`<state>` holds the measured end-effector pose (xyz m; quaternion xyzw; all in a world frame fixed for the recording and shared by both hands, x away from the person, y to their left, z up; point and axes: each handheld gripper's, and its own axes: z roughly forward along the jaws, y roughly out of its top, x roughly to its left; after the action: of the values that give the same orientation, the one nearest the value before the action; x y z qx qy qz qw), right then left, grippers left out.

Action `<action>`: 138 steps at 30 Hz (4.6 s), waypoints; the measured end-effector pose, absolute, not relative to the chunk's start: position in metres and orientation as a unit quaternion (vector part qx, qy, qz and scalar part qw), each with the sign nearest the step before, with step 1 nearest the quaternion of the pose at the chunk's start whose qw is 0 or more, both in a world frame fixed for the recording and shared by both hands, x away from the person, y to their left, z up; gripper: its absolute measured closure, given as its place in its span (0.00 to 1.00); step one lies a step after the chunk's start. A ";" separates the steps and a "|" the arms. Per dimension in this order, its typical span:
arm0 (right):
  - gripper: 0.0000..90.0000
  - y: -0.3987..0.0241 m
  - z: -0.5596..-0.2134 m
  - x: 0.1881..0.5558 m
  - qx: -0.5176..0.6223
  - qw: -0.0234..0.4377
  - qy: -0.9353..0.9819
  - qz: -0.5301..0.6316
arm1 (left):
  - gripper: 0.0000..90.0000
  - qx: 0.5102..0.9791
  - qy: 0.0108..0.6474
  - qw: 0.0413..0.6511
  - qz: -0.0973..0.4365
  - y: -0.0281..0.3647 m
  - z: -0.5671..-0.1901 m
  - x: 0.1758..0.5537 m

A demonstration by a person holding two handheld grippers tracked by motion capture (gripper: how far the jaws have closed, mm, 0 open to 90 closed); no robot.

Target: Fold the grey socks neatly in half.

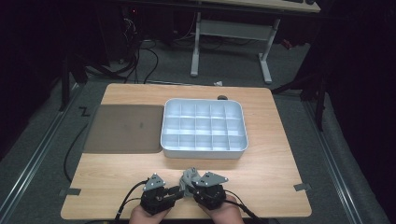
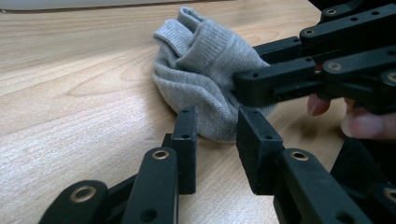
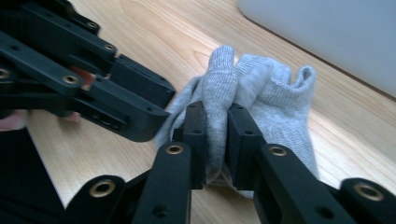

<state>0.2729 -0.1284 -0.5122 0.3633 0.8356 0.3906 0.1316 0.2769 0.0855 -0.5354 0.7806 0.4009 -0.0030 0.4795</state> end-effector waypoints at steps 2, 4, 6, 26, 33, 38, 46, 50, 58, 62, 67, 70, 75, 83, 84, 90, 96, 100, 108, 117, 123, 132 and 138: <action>0.82 -0.129 -0.509 0.272 0.363 0.130 0.832 0.400 | 0.77 0.781 0.400 0.479 -0.002 0.085 -0.535 0.277; 0.80 -0.131 -0.503 0.271 0.363 0.130 0.827 0.410 | 0.77 0.781 0.400 0.480 -0.001 0.085 -0.535 0.277; 0.78 -0.135 -0.496 0.269 0.360 0.131 0.822 0.422 | 0.77 0.782 0.399 0.480 0.001 0.085 -0.535 0.276; 0.97 -0.142 -0.515 0.274 0.372 0.146 0.825 0.400 | 0.73 0.772 0.399 0.494 0.021 0.080 -0.530 0.274; 0.97 -0.142 -0.505 0.270 0.360 0.149 0.821 0.417 | 0.80 0.750 0.394 0.530 0.042 0.091 -0.510 0.273; 0.97 -0.141 -0.509 0.269 0.361 0.147 0.823 0.414 | 0.85 0.754 0.383 0.531 0.054 0.079 -0.507 0.274; 0.97 -0.146 -0.510 0.267 0.370 0.137 0.813 0.429 | 0.95 0.783 0.395 0.476 0.067 0.071 -0.528 0.278; 0.97 -0.145 -0.504 0.267 0.366 0.131 0.807 0.445 | 0.98 0.781 0.408 0.472 0.047 0.074 -0.535 0.281; 0.97 -0.131 -0.506 0.264 0.351 0.100 0.812 0.455 | 0.99 0.775 0.416 0.475 0.028 0.076 -0.537 0.284; 0.97 -0.132 -0.514 0.266 0.358 0.085 0.812 0.454 | 0.99 0.758 0.433 0.487 -0.008 0.084 -0.539 0.289; 0.97 -0.129 -0.521 0.267 0.358 0.076 0.816 0.447 | 0.99 0.744 0.447 0.496 -0.033 0.090 -0.540 0.293; 0.97 -0.126 -0.524 0.268 0.356 0.073 0.821 0.441 | 0.99 0.746 0.446 0.494 -0.030 0.089 -0.540 0.292; 0.97 -0.124 -0.528 0.271 0.357 0.074 0.830 0.421 | 0.98 0.739 0.451 0.499 -0.040 0.092 -0.541 0.293; 0.97 -0.120 -0.528 0.271 0.349 0.087 0.839 0.409 | 0.95 0.735 0.411 0.538 0.045 0.096 -0.509 0.281; 0.97 -0.120 -0.528 0.271 0.349 0.088 0.839 0.408 | 0.96 0.739 0.401 0.539 0.050 0.091 -0.506 0.280; 0.97 -0.118 -0.528 0.268 0.342 0.100 0.843 0.404 | 0.99 0.766 0.405 0.496 0.057 0.075 -0.523 0.288; 0.89 -0.119 -0.525 0.266 0.337 0.099 0.842 0.411 | 1.00 0.776 0.411 0.474 0.068 0.076 -0.531 0.292; 0.87 -0.133 -0.507 0.262 0.345 0.112 0.815 0.452 | 1.00 0.774 0.413 0.476 0.064 0.078 -0.532 0.293; 0.75 -0.158 -0.510 0.280 0.412 0.108 0.786 0.448 | 1.00 0.770 0.418 0.478 0.056 0.080 -0.534 0.294; 0.65 -0.147 -0.526 0.288 0.432 0.080 0.799 0.410 | 1.00 0.771 0.417 0.479 0.055 0.080 -0.535 0.294; 0.79 -0.142 -0.531 0.288 0.427 0.079 0.807 0.400 | 0.89 0.770 0.400 0.492 0.070 0.078 -0.528 0.286; 0.89 -0.146 -0.527 0.281 0.417 0.094 0.813 0.396 | 0.96 0.806 0.362 0.459 0.089 0.055 -0.533 0.274; 0.90 -0.164 -0.522 0.269 0.420 0.094 0.804 0.410 | 0.99 0.811 0.358 0.453 0.088 0.043 -0.534 0.274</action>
<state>0.2690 -0.1638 -0.5219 0.4199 0.8041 0.4102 0.0936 0.2740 0.0427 -0.5337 0.8115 0.3581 0.0885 0.4533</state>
